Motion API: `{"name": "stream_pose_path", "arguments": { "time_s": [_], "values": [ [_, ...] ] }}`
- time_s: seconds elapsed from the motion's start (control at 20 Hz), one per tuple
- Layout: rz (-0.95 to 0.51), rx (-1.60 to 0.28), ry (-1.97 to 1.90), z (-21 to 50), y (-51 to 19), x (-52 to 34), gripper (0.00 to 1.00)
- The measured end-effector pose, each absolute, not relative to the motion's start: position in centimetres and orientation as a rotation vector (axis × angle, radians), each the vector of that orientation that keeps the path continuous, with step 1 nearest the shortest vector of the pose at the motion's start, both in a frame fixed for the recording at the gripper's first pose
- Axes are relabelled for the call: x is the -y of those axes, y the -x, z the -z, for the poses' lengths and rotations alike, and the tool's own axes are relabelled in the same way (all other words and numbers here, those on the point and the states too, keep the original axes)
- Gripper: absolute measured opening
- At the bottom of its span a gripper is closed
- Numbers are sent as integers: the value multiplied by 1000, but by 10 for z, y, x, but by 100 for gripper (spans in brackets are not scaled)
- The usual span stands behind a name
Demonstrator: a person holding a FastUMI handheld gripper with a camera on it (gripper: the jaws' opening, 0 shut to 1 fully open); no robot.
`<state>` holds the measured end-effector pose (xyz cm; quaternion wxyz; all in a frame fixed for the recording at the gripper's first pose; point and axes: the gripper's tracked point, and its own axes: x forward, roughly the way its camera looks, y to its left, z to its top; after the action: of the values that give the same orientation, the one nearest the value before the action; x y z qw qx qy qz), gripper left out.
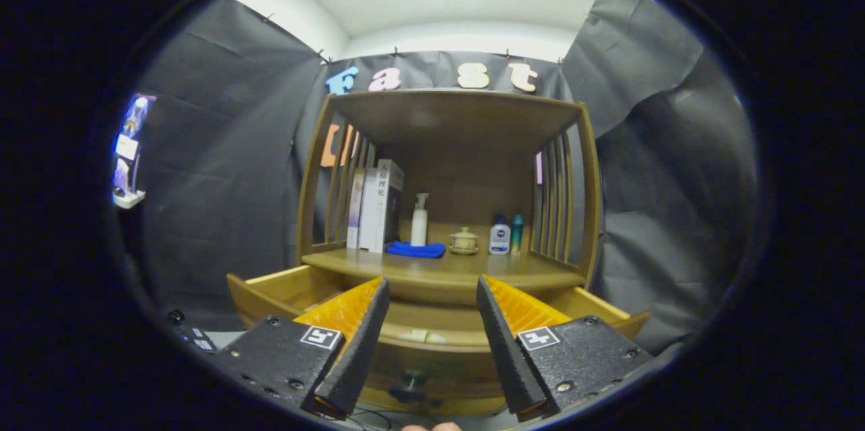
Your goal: Pull open the drawer, take out the items inside it, and place them on the countertop above the cabinet.
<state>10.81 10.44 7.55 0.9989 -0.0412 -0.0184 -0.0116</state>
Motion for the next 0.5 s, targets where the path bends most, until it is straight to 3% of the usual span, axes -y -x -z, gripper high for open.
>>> {"name": "stream_pose_path", "arguments": {
  "time_s": [0.35,0.5],
  "values": [
    [-4,-483,70,-23,-193,-111,82],
    [8,-680,54,11,-199,-108,77]
  ]
}}
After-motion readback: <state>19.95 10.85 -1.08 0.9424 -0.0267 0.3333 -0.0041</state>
